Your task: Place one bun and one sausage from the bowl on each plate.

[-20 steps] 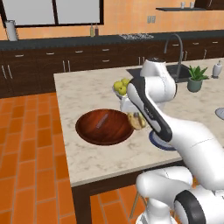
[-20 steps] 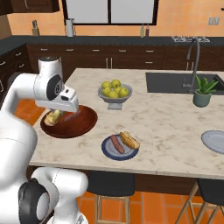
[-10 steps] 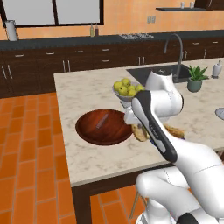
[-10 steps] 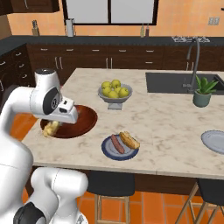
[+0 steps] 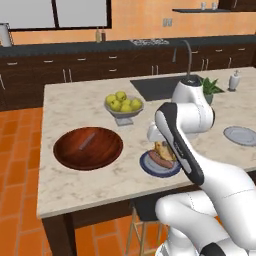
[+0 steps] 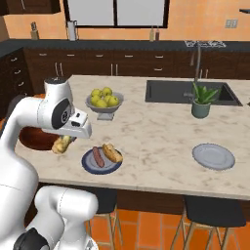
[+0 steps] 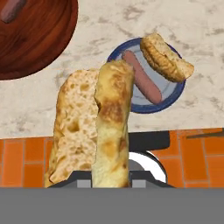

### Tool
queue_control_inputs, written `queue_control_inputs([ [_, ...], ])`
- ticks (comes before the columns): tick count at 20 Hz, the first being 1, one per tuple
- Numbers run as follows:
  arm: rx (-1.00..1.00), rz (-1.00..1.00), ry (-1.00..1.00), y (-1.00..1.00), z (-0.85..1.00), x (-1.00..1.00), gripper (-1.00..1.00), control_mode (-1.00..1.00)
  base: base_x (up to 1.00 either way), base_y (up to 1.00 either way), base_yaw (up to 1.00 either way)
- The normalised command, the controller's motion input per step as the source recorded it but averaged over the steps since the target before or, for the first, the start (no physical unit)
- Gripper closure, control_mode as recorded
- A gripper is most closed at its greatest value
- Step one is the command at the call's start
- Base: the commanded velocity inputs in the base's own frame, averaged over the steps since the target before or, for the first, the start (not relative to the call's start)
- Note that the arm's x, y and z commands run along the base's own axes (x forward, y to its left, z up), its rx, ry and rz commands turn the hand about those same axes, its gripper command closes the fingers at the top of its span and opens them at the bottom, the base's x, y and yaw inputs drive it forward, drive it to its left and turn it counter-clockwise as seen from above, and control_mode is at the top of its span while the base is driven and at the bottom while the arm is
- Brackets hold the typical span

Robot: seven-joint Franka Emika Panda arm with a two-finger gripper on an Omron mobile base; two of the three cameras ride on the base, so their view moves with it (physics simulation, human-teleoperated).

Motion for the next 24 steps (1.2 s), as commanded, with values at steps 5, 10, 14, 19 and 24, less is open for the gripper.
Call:
queue_control_inputs([
  [5, 0.0, 0.0, 0.0, 0.0, 0.0, 0.0, 1.0, 1.0, 0.0, -1.0, 0.0],
  [10, 0.0, 0.0, 0.0, 0.0, 0.0, 0.0, 1.0, 1.0, 0.0, -1.0, 0.0],
  [14, 0.0, 0.0, 0.0, 0.0, 0.0, 0.0, 1.0, 1.0, 0.0, -1.0, 0.0],
  [19, 0.0, 0.0, 0.0, 0.0, 0.0, 0.0, 1.0, 1.0, 0.2, -0.83, 0.0],
  [24, 0.0, 0.02, 0.05, 0.0, 0.0, 0.32, 1.0, -1.0, 0.32, 0.0, 0.0],
])
